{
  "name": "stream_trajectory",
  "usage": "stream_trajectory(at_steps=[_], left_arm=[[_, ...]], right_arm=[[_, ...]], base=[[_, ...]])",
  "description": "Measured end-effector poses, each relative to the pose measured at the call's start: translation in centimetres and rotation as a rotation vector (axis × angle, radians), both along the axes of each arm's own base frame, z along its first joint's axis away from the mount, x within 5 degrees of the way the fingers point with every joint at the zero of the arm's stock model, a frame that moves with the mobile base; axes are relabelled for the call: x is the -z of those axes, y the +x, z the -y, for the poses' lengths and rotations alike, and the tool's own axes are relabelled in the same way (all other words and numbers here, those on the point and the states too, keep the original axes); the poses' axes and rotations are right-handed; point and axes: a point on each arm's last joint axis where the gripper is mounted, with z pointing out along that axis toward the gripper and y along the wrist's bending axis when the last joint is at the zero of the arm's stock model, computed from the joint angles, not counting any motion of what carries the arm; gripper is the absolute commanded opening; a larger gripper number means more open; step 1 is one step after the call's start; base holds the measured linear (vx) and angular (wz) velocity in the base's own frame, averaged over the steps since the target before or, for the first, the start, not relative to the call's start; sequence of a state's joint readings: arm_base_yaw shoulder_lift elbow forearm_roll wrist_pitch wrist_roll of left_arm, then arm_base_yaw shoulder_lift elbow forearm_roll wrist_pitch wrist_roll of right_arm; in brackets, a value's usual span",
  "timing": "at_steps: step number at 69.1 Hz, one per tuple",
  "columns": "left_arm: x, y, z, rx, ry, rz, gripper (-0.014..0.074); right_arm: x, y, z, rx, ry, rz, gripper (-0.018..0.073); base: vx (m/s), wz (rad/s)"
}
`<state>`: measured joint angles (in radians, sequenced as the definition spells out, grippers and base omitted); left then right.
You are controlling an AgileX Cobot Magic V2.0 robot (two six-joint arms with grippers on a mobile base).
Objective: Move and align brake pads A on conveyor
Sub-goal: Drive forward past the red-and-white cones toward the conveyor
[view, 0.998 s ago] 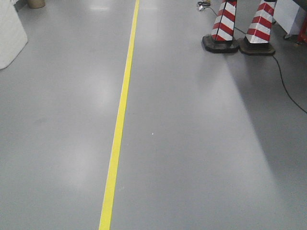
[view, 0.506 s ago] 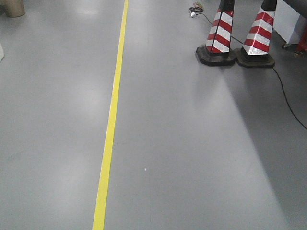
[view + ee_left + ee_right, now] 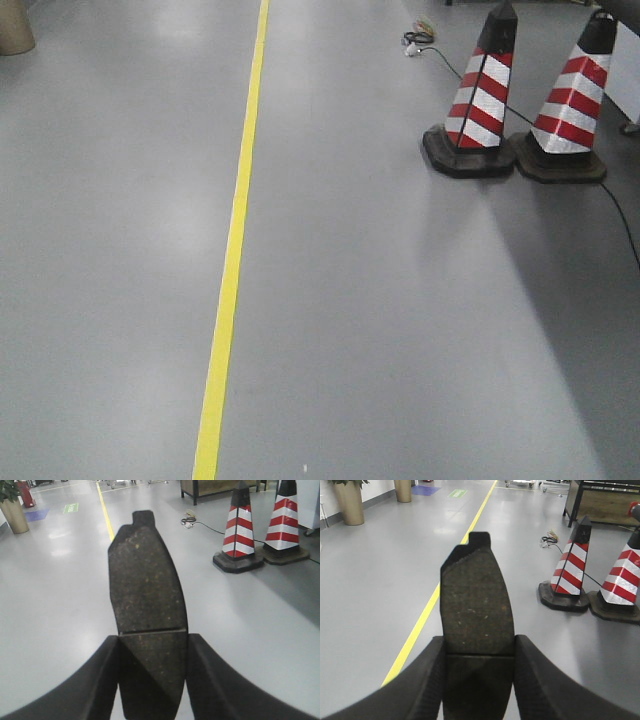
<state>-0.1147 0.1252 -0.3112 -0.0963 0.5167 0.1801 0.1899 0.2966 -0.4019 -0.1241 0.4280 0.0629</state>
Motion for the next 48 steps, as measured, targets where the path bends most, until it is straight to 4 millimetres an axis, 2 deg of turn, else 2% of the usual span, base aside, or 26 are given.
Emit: stream_trajectory(at_steps=[48], left_arm=[[0.00, 0.00, 0.00, 0.000, 0.000, 0.000, 0.0094]], right_arm=[[0.00, 0.00, 0.00, 0.000, 0.000, 0.000, -0.0005]], base=[[0.71, 0.00]])
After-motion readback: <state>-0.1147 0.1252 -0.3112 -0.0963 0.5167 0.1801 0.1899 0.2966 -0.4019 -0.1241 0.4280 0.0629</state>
